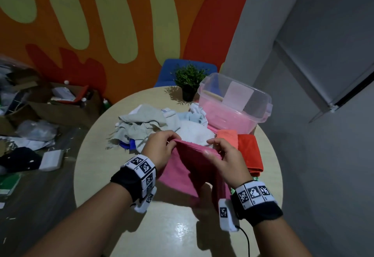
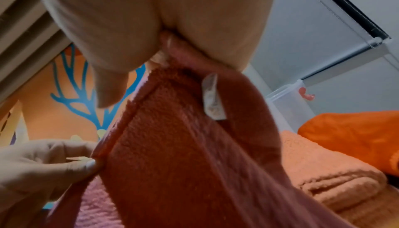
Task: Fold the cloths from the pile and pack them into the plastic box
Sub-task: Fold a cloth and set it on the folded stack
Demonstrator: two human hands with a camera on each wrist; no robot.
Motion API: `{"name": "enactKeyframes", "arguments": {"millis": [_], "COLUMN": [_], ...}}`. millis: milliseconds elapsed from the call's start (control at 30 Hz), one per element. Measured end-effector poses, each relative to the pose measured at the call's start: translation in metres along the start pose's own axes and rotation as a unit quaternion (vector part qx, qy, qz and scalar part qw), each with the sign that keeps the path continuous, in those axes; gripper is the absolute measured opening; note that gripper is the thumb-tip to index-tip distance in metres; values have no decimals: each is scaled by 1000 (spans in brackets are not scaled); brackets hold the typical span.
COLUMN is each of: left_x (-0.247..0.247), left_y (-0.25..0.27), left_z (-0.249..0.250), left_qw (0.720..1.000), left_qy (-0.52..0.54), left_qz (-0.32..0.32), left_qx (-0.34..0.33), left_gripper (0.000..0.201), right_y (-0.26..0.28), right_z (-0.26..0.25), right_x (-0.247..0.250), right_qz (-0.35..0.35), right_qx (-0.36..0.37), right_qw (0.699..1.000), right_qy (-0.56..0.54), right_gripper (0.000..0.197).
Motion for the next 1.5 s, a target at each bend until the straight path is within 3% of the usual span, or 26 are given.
{"name": "enactKeyframes", "arguments": {"millis": [133, 267, 367, 467, 567, 700, 833, 900, 1100, 1233, 1333, 1400, 1500], "left_x": [1, 12, 22, 31, 39, 70, 97, 106, 89, 95, 111, 121, 124], "left_y": [-2, -12, -19, -25, -27, -31, -26, -21, -21, -14, -11, -13, -7], "left_z": [1, 3, 3, 2, 0, -8, -19, -23, -36, -31, -20, -19, -22], "left_qw": [999, 999, 997, 993, 988, 997, 994, 987, 991, 974, 956, 956, 962], "left_qy": [44, 14, -8, -32, -39, -12, 105, 135, 120, 190, 249, 255, 253], "left_qz": [3, -25, -66, -104, -146, -75, 37, 85, 45, 116, 156, 148, 105], "left_qx": [-1, -41, -46, -36, -41, -31, 8, 14, 36, 41, 24, 3, 9], "left_gripper": [17, 8, 23, 31, 19, 4, 10, 15, 9, 12, 10, 15, 10], "right_y": [-2, -7, -8, -9, -13, -11, -6, -5, -16, -17, -16, -15, -4], "right_z": [-3, 1, -6, -14, -5, -8, -8, -7, 12, 7, -3, -9, -12], "right_x": [6, 41, 62, 74, 87, 96, 105, 107, 92, 88, 98, 103, 99], "right_qz": [9, 96, 125, 151, 185, 185, 199, 209, 185, 210, 235, 228, 192], "right_qx": [6, -15, -22, -13, -23, 3, 24, 23, -25, -42, -35, -29, -26], "right_qw": [997, 987, 981, 980, 982, 981, 978, 975, 973, 958, 948, 953, 966], "right_qy": [79, 130, 147, 126, 25, -54, -65, -78, -134, -188, -211, -200, -172], "right_gripper": [32, 22, 22, 22, 27, 20, 13, 19, 29, 34, 25, 17, 20]}}
Point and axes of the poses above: each hand's wrist, its own y-axis away from the middle knuckle, its own x-axis out of the back of the hand, z = x × y, the point moved 9 cm from there along -y, towards the middle knuckle, and after that the axes turned 3 degrees about -z, right-handed, at the moved point
